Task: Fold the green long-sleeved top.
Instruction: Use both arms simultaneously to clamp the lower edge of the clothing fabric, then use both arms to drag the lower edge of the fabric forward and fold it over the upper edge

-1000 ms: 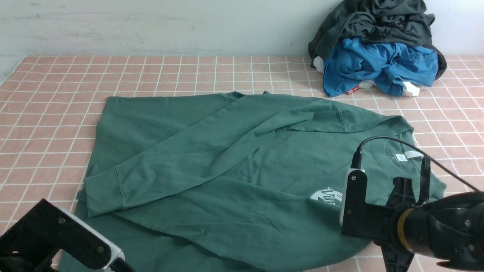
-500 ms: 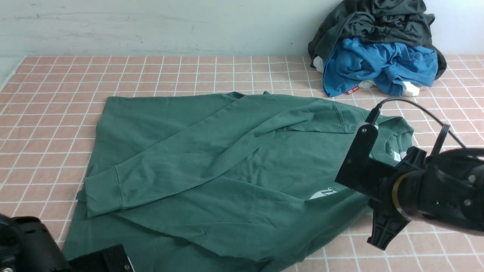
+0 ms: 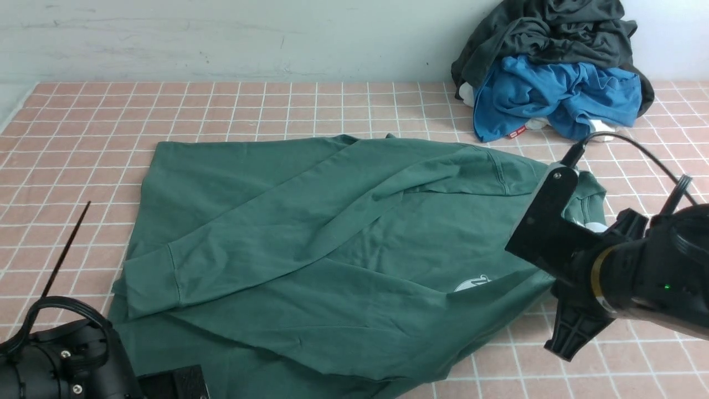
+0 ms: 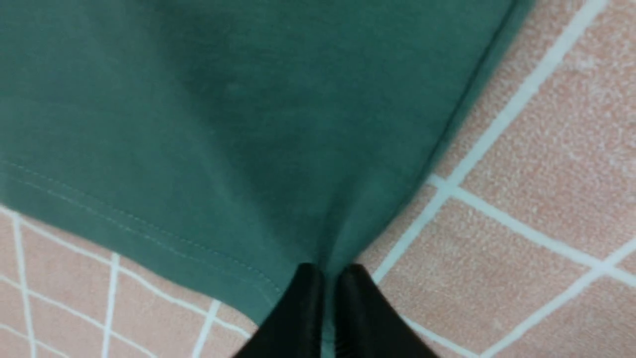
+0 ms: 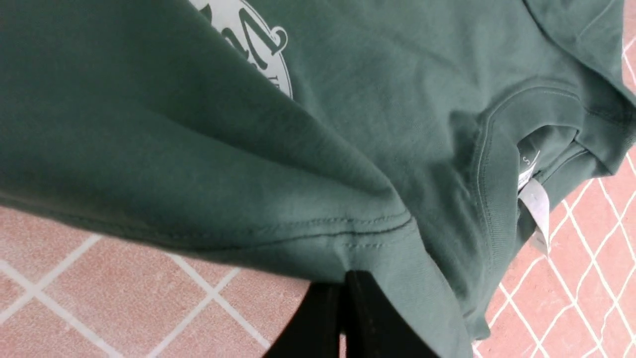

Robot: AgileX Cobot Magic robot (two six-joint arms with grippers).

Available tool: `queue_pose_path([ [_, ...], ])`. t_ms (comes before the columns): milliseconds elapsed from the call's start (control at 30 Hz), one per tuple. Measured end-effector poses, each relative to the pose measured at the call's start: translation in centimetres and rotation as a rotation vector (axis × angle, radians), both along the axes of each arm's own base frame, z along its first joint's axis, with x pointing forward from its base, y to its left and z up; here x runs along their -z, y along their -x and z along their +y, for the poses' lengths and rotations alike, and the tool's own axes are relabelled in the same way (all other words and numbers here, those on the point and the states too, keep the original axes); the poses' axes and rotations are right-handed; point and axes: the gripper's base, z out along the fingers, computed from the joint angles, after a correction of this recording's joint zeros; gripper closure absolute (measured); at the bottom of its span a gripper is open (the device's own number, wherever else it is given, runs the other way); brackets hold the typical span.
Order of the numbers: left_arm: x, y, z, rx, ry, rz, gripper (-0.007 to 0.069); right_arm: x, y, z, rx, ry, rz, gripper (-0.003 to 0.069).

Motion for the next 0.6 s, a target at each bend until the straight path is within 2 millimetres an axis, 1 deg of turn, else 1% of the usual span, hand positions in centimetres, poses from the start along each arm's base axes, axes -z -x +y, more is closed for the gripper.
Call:
queue_pose_path([
  [167,-2.1,0.6,0.4,-0.046,0.060,-0.092,0.0627,-0.1,0.2,-0.3,0.020,0.015,0.008,0.0664],
  [367,-5.4,1.7,1.6,-0.175,0.181,-0.292,0.0628,-0.5,0.5,-0.6,0.046,0.016,0.011,0.0664],
  [467,-6.1,1.8,1.9,-0.227,0.209,-0.358,0.0628,-0.8,0.6,-0.6,0.046,0.010,0.003,0.0664],
  [600,-6.6,1.3,2.3,-0.335,0.225,-0.473,0.0628,-1.2,0.5,-0.8,0.027,0.031,-0.025,0.0664],
])
